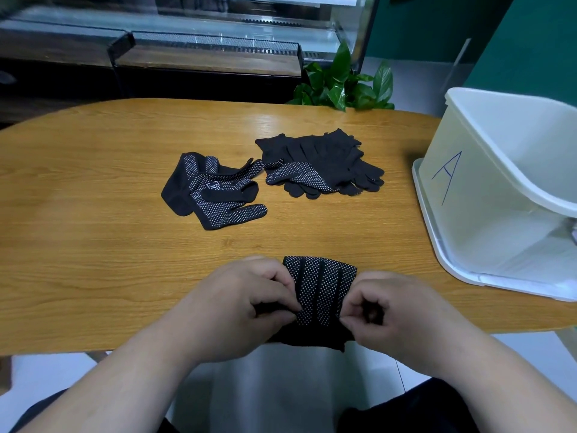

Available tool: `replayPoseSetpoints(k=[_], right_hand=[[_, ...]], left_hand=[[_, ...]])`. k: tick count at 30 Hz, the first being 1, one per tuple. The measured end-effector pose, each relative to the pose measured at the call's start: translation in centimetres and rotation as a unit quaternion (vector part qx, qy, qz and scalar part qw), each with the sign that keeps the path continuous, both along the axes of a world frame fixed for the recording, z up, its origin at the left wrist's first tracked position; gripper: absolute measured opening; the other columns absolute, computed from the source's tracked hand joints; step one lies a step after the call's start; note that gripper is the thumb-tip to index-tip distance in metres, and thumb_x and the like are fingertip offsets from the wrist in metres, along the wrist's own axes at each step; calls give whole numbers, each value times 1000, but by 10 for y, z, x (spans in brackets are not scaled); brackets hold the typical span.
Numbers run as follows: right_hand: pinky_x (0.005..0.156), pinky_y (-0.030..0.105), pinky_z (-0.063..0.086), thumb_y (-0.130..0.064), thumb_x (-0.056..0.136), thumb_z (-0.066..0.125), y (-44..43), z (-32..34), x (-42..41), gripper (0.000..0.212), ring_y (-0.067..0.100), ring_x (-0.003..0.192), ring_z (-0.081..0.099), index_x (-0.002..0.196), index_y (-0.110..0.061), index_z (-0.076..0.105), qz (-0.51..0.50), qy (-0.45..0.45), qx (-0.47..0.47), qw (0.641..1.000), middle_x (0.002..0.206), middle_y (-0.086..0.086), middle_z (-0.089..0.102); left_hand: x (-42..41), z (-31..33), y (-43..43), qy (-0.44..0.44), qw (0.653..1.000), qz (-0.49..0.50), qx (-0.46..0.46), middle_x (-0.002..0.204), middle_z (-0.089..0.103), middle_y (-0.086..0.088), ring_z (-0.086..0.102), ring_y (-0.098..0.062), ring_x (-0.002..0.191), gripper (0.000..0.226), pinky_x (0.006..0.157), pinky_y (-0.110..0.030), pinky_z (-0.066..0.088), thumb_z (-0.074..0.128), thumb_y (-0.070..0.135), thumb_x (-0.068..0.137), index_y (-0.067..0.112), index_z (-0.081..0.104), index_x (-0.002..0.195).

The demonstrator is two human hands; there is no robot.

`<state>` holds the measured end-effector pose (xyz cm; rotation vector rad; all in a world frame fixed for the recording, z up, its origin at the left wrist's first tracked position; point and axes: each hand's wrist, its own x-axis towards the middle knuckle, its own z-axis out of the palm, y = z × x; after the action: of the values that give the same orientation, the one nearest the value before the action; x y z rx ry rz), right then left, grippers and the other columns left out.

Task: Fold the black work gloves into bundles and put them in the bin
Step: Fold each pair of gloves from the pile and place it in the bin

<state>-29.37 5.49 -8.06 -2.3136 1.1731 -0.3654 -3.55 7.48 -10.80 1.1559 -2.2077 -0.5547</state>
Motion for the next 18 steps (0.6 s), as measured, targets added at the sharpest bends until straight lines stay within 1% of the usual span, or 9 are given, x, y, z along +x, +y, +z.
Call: replayPoseSetpoints(k=[1,3,4,6,8,11,13,16,18], right_hand=[[62,15,42,-36,75,63,0,-1,0,3,5,80,58,74,-36,60,2,7,0,1000,86,-21,61],[61,17,43,-45,74,54,0,-1,1,12,4,79,58,76,-35,60,10,19,-13,1000,87,-21,60],[61,18,43,-46,74,51,1,0,1,14,4,78,57,77,-35,60,12,26,-18,999,87,-20,60],[61,19,43,-46,77,52,2,0,0,16,6,79,57,78,-34,62,10,24,-27,999,87,-19,60],[61,17,41,-43,79,55,4,1,-2,13,5,80,58,79,-34,65,6,13,-28,1000,88,-18,59],[63,15,39,-43,81,58,3,0,-2,10,1,82,56,79,-36,65,8,15,-39,999,90,-20,58],[63,17,41,-46,81,55,3,-1,-2,14,-2,82,54,81,-36,65,14,28,-66,997,89,-22,56],[60,20,44,-45,81,55,4,-1,-1,13,-3,78,52,81,-35,64,13,37,-94,995,88,-23,55],[59,18,43,-41,81,55,4,0,0,10,-4,74,51,83,-36,63,15,28,-92,995,89,-24,56]], left_hand=[[0,0,0,1,1000,0,0,96,62,22,59,0,92,11,78,-27,50,68,33,82,30,76,89],[0,-1,0,3,1000,1,-3,96,62,22,59,-1,92,11,78,-29,50,68,34,83,31,75,89],[0,-1,0,6,1000,0,-8,95,62,21,59,-2,93,11,78,-30,50,67,34,84,31,75,90],[-1,0,1,10,1000,5,-26,95,61,20,57,-5,93,12,79,-30,48,66,33,86,30,76,93],[-3,2,1,10,998,21,-53,97,58,18,54,-8,96,14,82,-30,46,65,32,90,30,75,98],[-9,5,0,-37,995,16,-93,114,58,16,51,-12,108,19,92,-36,43,59,33,95,31,73,107],[-15,4,-1,-84,991,-12,-107,124,58,17,51,-16,112,22,93,-40,43,54,36,98,32,71,112],[-20,3,-3,-138,983,-40,-113,126,57,22,51,-16,110,24,89,-41,43,53,37,98,34,69,114],[-20,4,-4,-148,982,-47,-105,126,58,24,49,-14,110,24,92,-37,39,54,35,96,35,70,114]])
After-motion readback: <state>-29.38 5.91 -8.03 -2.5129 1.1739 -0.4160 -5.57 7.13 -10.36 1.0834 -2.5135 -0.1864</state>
